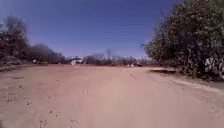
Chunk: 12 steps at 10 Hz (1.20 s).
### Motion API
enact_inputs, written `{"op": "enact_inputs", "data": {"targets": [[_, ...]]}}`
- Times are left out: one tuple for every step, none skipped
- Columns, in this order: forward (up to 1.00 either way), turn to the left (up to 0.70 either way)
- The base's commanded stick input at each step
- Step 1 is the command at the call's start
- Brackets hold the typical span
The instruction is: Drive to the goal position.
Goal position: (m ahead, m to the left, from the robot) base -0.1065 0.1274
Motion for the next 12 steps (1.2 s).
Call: {"op": "enact_inputs", "data": {"targets": [[0.0, 0.0], [0.0, 0.0], [0.0, 0.0], [0.0, 0.0], [0.0, 0.0], [0.0, 0.0], [0.0, 0.0], [0.6, 0.0], [0.5, 0.0], [0.4, 0.0], [0.3, 0.0], [0.2, 0.0]]}}
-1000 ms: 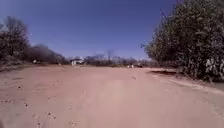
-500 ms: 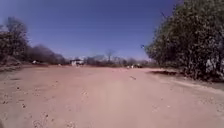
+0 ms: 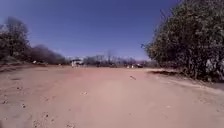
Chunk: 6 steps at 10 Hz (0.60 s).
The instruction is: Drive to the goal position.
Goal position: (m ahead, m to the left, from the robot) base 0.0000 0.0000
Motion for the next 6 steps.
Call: {"op": "enact_inputs", "data": {"targets": [[0.1, 0.0], [0.0, 0.0], [0.0, 0.0], [0.0, 0.0], [0.0, 0.0], [0.0, 0.0]]}}
